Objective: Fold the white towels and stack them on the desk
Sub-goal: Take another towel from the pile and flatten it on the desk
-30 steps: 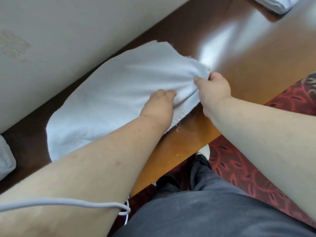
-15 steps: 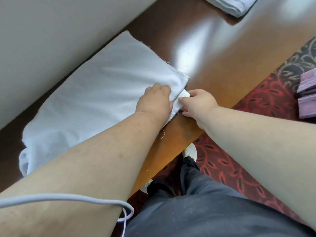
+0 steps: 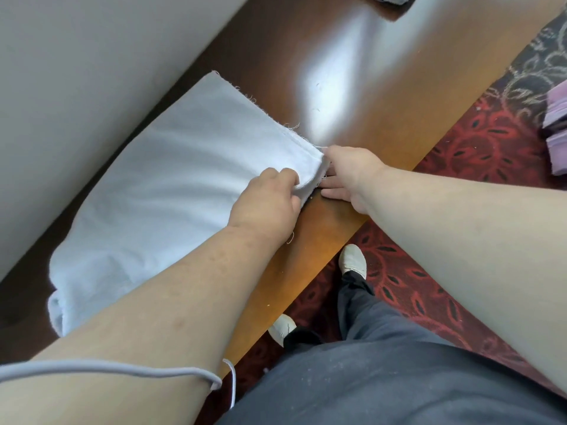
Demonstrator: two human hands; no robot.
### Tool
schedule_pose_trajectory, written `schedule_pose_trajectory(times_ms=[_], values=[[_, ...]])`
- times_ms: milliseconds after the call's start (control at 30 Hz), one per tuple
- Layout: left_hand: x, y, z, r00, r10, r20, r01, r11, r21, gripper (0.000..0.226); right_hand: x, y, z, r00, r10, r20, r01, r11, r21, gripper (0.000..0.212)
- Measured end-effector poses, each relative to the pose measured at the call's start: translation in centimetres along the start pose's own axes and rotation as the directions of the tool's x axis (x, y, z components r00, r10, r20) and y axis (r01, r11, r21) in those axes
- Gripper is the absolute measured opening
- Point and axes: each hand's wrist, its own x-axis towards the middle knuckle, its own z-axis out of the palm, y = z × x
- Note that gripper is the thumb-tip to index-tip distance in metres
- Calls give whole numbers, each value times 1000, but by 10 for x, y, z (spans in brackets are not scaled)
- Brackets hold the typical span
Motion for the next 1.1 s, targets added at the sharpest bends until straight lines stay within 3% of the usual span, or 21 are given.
schedule_pose_trajectory(times_ms=[100,233,333,467,567,833,900,967,1033,1067,1100], values=[[7,-2,5,994,43,96,-43,999,-5,37,3,7,-3,999,-50,-7,50,997,-53,47],[-4,-14,9,996,90,1,-89,991,104,41,7,21,2,972,-236,10,231,939,-255,12],[-32,-39,13,994,-3,-109,24,981,191,47,8,20,5,963,-267,-31,248,929,-276,10],[-68,-81,16,967,-214,-136,238,951,197,42,10,22,7,932,-358,-59,316,880,-354,8],[-78,-94,14,966,-234,-113,249,957,147,40,8,22,9,918,-388,-78,315,836,-448,12],[-110,-111,12,990,23,-136,5,979,203,46,-6,18,28,894,-421,-151,249,750,-613,28],[-125,-115,20,989,-3,-148,36,975,220,56,-5,18,31,882,-435,-181,228,732,-642,31],[-143,-122,27,975,-123,-183,161,964,210,61,-9,22,39,877,-433,-207,199,720,-665,41],[-156,-129,32,959,-221,-178,249,956,155,59,-26,31,54,851,-475,-223,157,635,-756,66],[-160,-132,34,958,-244,-152,263,957,123,57,-39,38,64,811,-557,-180,173,522,-835,75],[-163,-135,35,962,-245,-118,257,961,102,57,-52,47,75,753,-656,-42,238,331,-913,80]])
